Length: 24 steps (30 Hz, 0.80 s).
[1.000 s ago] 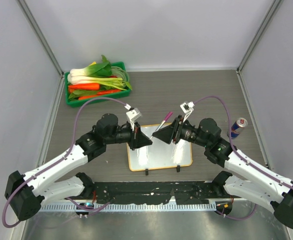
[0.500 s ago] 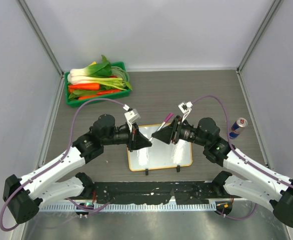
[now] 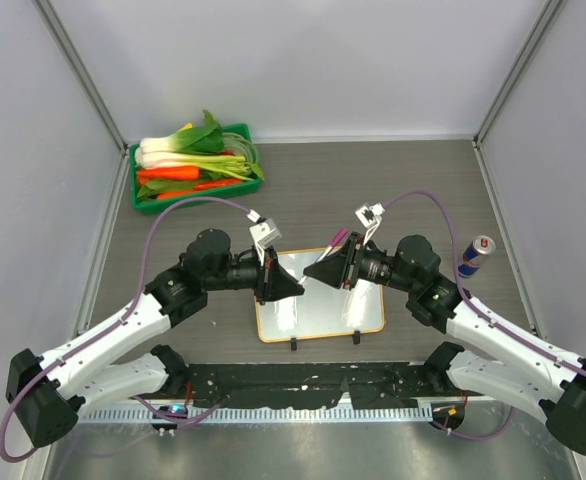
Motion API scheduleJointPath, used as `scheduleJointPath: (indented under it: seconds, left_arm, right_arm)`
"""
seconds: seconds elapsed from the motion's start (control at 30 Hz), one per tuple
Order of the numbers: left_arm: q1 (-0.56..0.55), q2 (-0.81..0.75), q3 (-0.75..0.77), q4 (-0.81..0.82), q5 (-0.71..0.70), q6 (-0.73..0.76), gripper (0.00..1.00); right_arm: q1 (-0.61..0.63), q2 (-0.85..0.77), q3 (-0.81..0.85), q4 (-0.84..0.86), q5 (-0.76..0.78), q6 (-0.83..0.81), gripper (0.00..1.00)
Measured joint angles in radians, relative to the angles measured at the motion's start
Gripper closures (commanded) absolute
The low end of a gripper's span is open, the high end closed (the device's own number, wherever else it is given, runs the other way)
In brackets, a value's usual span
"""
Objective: Write a sentence on the whiteboard
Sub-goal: Pass from the left arm to the right
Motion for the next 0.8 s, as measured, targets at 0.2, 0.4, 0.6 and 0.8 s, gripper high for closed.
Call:
scheduleJointPath:
  seconds: [0.2,0.4,0.6,0.8]
  left_arm:
    - [0.0,0.0,0.0,0.001,0.005,0.0,1.0]
    - [-0.001,-0.009,-0.003,0.0,-0.006,0.0,0.87]
    - [-0.004,-0.048,-0.011,-0.013,-0.06,-0.01,0.18]
    - [-0.003,-0.081,-0.011,-0.038,-0.161,-0.038,0.11]
  right_arm:
    - [0.0,0.0,0.0,0.013,-0.021,0.01,0.99]
    - [0.0,0.002,-0.001,0.016,-0.021,0.01,0.99]
    - [0.004,-0.018,-0.014,0.019,-0.011,0.007,0.99]
    - [0.004,-0.054,-0.031,-0.026,0.056,-0.014,1.0]
